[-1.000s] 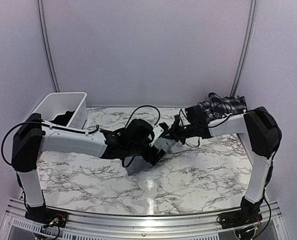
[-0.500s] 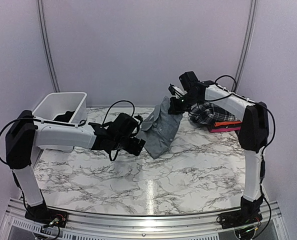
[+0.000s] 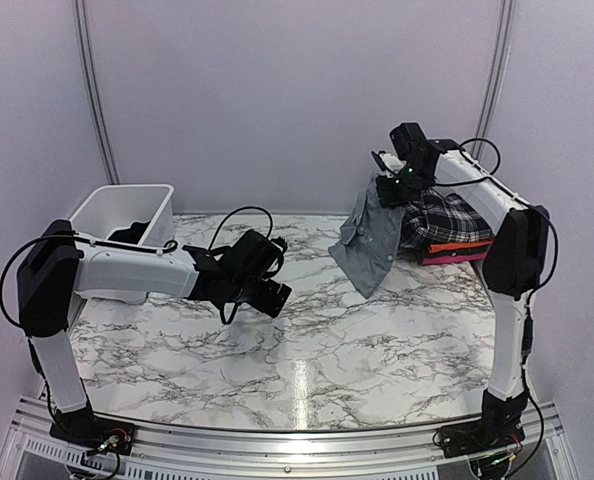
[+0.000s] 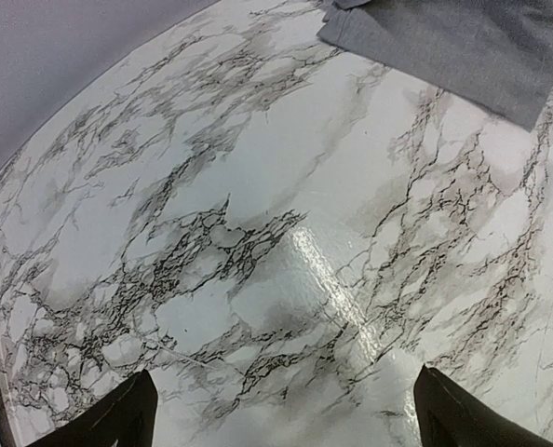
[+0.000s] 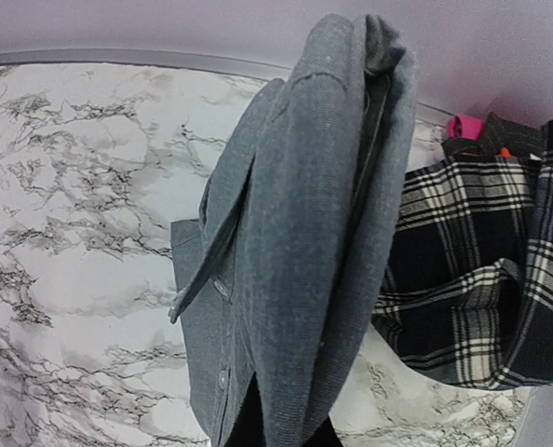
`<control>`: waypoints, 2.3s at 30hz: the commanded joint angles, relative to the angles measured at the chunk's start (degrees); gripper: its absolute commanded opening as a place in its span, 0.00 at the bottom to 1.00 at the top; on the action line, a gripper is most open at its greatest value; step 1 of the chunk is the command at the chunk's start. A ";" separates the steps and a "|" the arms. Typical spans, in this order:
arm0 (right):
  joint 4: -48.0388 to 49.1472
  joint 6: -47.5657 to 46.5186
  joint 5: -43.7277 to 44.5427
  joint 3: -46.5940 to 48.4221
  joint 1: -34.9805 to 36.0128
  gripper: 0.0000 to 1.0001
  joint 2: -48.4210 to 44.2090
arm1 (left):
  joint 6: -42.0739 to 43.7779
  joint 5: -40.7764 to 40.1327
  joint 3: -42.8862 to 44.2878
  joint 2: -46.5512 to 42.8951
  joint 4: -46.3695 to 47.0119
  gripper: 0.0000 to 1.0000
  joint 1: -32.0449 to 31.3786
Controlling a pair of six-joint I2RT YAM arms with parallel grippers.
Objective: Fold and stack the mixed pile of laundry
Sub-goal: Place the square-folded shirt at the corner of the board.
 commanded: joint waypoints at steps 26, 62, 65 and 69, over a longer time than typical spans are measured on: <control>-0.21 -3.51 0.39 12.16 -14.21 0.00 -7.93 | 1.62 1.99 6.15 5.35 -3.53 0.99 0.24; 19.80 -9.21 11.27 0.12 -31.34 0.72 -2.15 | -1.72 1.92 10.16 6.38 -7.49 0.99 4.78; 20.45 -8.84 4.75 -3.40 -31.31 0.72 -5.68 | -4.12 4.59 10.82 5.43 -7.40 0.99 6.14; 22.25 -7.32 -8.93 -9.94 -31.27 0.71 -10.08 | -8.05 7.41 12.07 3.94 -6.89 0.99 8.61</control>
